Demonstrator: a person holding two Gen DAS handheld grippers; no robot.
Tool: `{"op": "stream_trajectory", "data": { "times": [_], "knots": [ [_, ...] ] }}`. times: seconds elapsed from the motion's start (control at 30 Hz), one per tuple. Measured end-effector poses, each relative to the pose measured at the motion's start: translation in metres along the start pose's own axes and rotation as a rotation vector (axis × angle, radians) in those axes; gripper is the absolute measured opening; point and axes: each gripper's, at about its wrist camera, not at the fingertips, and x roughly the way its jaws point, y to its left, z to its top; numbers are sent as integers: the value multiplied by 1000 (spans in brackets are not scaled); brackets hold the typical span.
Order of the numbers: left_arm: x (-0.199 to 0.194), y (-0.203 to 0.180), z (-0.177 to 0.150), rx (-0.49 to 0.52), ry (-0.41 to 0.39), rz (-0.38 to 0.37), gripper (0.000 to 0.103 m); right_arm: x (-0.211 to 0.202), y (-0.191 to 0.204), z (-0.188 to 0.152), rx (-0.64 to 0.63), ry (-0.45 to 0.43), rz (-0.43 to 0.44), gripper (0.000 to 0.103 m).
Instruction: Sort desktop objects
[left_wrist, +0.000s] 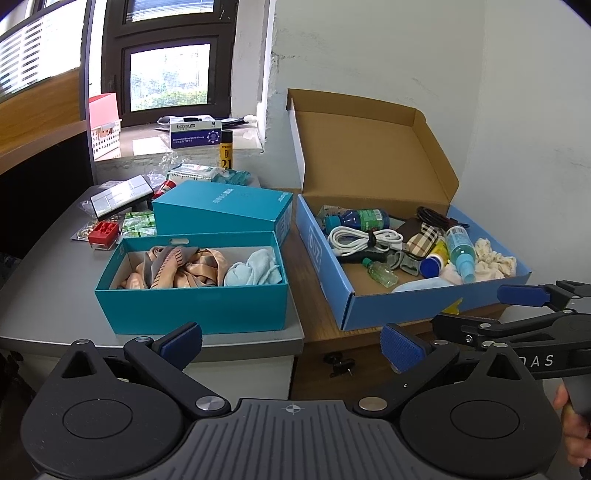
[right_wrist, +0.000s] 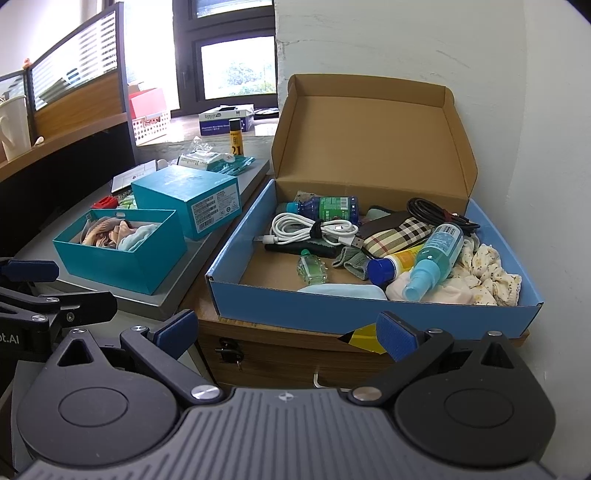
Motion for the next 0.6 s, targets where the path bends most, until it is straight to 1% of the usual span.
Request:
{"op": "stream_trajectory", "data": {
  "times": [0.27, 0.4, 0.6],
  "knots": [
    [2, -2, 0, 7, 8, -5, 103, 0, -1, 0, 0, 1, -1, 103],
    [2, -1, -2, -4, 14, -31, 103, 0, -2, -1, 1, 2, -3, 103],
    [1, -4, -3, 19, 8, -17, 103, 0, -1, -1, 0, 3, -4, 103]
  ]
}}
